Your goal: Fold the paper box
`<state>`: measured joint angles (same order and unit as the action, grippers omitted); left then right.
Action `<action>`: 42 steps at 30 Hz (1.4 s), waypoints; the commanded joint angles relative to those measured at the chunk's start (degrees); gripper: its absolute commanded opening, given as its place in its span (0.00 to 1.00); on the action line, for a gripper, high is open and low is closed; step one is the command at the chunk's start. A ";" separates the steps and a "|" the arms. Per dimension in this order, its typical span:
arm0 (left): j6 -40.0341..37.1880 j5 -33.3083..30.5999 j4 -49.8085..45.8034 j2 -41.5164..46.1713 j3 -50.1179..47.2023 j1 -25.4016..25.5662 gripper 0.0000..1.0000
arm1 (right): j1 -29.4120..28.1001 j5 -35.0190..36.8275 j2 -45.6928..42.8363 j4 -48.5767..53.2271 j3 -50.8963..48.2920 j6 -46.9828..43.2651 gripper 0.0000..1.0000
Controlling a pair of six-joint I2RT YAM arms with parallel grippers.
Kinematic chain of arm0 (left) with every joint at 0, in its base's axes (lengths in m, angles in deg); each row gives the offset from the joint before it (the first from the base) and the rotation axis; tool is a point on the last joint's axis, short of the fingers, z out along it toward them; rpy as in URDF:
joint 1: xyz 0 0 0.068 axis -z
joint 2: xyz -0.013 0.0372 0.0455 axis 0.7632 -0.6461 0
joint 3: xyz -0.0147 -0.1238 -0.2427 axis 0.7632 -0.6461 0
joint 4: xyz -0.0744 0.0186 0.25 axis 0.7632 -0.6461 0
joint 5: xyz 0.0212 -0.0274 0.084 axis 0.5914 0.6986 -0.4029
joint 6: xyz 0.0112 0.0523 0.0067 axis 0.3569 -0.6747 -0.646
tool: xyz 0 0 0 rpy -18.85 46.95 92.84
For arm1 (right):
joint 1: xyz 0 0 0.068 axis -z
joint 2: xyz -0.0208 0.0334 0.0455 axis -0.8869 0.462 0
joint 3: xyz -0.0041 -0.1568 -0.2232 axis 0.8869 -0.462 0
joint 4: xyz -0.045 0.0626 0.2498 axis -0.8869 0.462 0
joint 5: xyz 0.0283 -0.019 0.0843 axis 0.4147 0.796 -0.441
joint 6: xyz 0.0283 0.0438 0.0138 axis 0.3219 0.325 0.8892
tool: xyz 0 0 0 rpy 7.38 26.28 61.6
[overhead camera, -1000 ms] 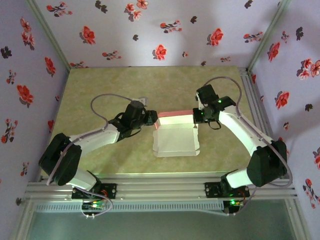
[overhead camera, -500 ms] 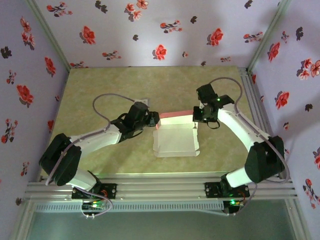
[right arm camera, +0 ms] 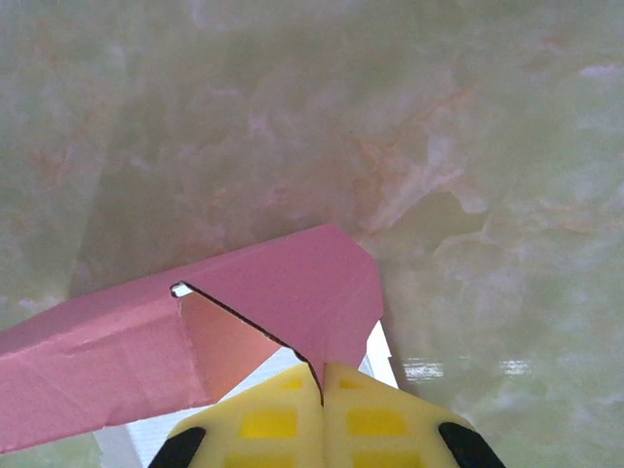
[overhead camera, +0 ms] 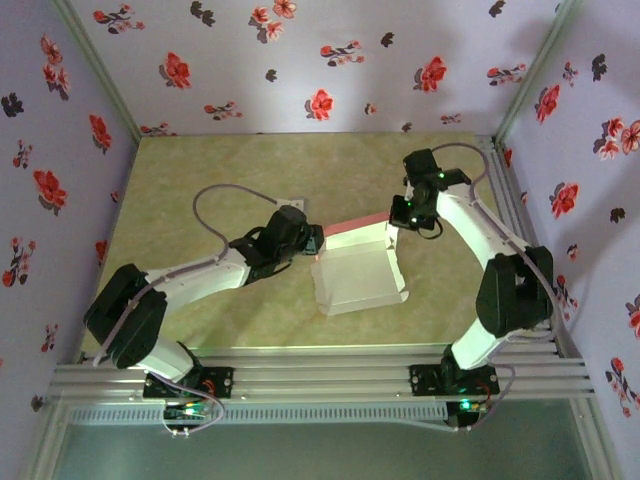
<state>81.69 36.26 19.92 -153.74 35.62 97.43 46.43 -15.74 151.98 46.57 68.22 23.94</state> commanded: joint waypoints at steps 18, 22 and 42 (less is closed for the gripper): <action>-11.14 13.93 -7.72 -4.65 5.45 -3.95 0.47 | -0.28 -5.04 -0.03 5.61 2.14 -12.05 0.03; -14.26 23.24 -7.53 -3.74 7.17 -6.42 0.48 | -2.06 -4.41 -3.39 -0.34 -2.97 -14.23 0.02; -29.41 50.36 -19.28 -5.81 16.33 -14.18 0.53 | -9.73 -9.47 -2.02 -7.16 -2.32 -22.38 0.01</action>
<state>56.01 80.85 4.29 -157.26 48.90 83.79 37.71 -22.60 148.53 40.34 64.00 3.70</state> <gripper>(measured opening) 0.534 0.060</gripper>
